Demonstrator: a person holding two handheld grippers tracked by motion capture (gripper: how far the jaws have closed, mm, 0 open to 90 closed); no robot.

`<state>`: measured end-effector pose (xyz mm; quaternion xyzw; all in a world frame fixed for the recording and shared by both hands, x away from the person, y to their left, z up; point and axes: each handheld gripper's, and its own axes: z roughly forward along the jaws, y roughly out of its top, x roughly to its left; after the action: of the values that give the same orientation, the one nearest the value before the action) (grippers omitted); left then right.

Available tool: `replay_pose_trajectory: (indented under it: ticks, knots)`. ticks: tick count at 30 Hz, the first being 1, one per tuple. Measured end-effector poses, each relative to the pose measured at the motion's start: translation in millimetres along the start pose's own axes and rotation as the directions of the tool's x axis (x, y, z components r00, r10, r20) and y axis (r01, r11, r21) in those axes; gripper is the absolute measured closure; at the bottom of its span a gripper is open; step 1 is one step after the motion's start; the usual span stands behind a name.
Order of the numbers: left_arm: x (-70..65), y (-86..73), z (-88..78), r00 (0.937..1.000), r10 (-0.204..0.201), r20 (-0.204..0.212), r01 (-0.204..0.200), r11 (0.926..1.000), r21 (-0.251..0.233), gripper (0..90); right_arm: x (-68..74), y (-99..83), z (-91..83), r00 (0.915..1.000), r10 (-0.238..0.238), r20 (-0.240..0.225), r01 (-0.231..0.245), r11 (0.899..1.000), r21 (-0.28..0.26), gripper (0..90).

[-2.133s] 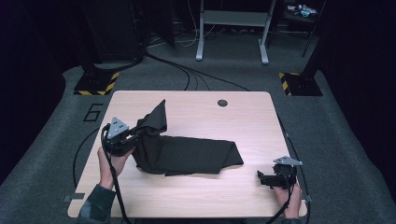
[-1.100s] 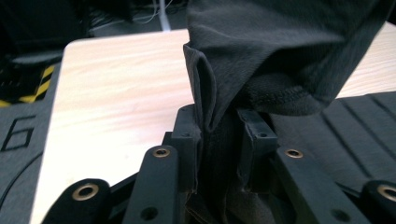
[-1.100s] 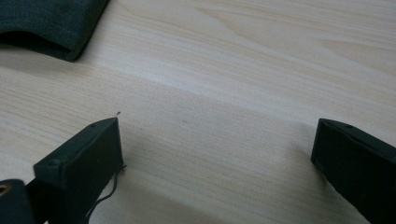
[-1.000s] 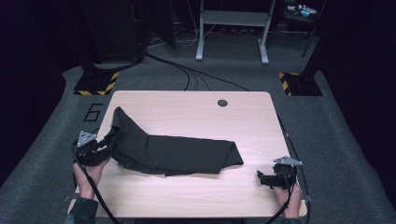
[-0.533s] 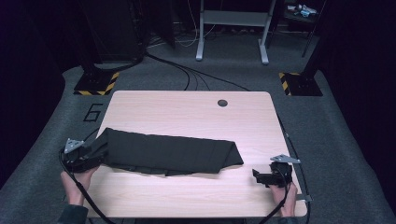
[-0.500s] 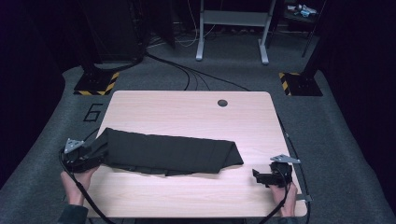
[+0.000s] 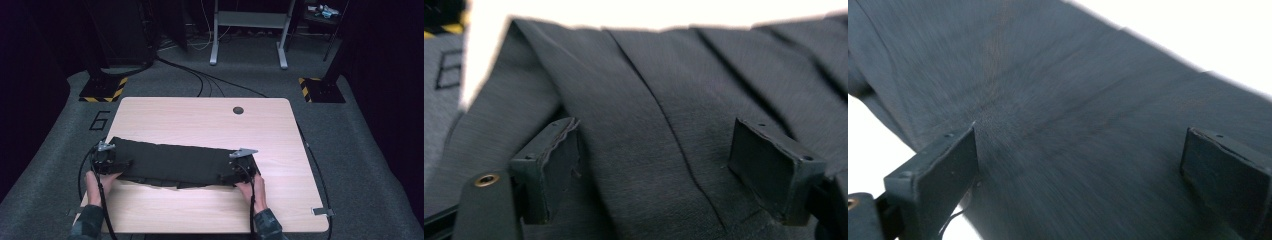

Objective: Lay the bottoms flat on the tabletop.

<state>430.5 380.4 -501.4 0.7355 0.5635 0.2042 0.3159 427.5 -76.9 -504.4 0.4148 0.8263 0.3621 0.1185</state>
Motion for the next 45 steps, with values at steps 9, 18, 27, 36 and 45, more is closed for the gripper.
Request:
replay_pose_trajectory:
  ticks: [9, 18, 27, 36, 45]
  knots:
    - [-0.8, -8.5, 8.5, 0.9994, 0.002, 0.035, -0.003, 0.9990, 0.045, 20.1, 1.1, -4.3, 12.3, 0.9989, -0.025, 0.040, 0.023, 0.998, 0.050, 4.3]
    - [-20.0, -13.4, 4.1, 0.9971, 0.025, 0.071, -0.030, 0.9971, 0.070, 20.3, -10.6, -22.7, -1.3, 0.9992, -0.028, 0.029, 0.028, 1.000, 0.003, 4.5]
    - [-41.9, -23.2, 0.0, 0.9953, 0.037, 0.090, -0.040, 0.9985, 0.038, 20.8, -22.7, -34.7, -15.6, 0.9992, -0.031, 0.024, 0.030, 1.000, 0.005, 5.0]
    - [-70.5, -38.5, -8.1, 0.9950, 0.021, 0.098, -0.020, 0.9998, -0.005, 21.1, -35.8, -44.4, -29.8, 0.9980, 0.000, 0.063, -0.002, 0.999, 0.033, 3.7]
    - [-98.4, -47.0, -16.3, 0.9851, 0.051, 0.164, -0.048, 0.9986, -0.021, 20.5, -57.1, -62.7, -53.4, 0.9929, 0.053, 0.106, -0.057, 0.998, 0.035, 0.5]
